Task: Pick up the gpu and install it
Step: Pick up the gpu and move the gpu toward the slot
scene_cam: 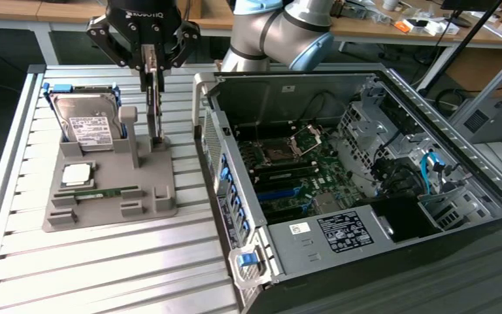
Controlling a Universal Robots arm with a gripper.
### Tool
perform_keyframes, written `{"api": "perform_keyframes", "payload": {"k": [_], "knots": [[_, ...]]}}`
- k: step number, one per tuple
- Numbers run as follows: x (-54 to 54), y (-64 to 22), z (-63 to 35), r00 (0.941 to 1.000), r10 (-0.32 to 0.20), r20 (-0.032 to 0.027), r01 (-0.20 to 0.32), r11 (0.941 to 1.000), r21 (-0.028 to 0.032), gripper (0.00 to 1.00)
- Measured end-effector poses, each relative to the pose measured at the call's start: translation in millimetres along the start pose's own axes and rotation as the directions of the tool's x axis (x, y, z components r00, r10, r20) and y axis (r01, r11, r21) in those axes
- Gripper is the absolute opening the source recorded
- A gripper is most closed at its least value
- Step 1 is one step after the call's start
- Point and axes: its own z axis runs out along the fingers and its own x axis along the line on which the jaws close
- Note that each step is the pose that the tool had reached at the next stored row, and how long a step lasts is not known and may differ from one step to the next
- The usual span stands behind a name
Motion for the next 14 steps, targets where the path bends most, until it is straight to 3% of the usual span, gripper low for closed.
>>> {"api": "perform_keyframes", "payload": {"k": [14], "knots": [[-0.1,0.1,-3.1,1.0,0.0,0.0,0.0,1.0,0.0,0.27]]}}
